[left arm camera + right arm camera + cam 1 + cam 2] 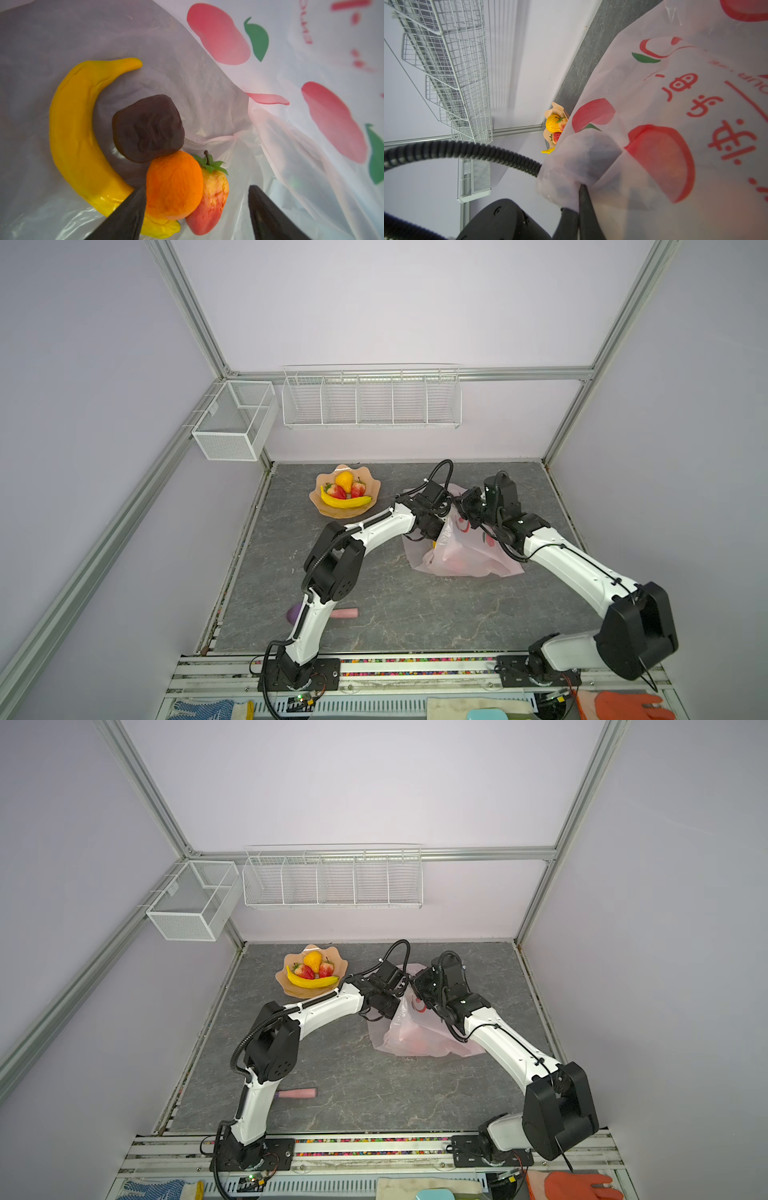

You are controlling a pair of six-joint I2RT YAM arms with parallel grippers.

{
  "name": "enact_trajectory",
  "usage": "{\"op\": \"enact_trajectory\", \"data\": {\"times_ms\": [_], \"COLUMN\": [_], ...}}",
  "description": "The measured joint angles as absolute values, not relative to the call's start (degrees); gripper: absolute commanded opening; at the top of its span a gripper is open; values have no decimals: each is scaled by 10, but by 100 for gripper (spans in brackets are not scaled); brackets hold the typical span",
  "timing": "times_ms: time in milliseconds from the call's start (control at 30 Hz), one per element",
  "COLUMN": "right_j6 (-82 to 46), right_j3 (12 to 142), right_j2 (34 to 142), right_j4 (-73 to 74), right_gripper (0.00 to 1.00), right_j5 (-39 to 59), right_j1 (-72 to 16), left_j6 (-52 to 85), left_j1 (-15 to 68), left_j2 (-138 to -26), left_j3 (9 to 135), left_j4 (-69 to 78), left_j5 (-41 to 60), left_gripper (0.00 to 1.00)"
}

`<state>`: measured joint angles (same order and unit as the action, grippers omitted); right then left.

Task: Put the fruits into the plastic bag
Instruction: 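Withdraw the left gripper upward out of the bag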

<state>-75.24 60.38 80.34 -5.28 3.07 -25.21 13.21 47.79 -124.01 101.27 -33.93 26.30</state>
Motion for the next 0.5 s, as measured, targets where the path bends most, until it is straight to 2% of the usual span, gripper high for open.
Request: {"op": "enact_trajectory", "data": {"times_ms": [500], "right_j6": [-752], "right_j3": [604], "right_j2": [803], "right_j4": [-63], "right_gripper": [6], "right_j5": [27], "right_j1": [-252], "left_j6": [149], "left_j1": [431], "left_j2": [-1148], "left_j3": [979], "left_j4": [-370], "left_j5": [202], "left_gripper": [77]}}
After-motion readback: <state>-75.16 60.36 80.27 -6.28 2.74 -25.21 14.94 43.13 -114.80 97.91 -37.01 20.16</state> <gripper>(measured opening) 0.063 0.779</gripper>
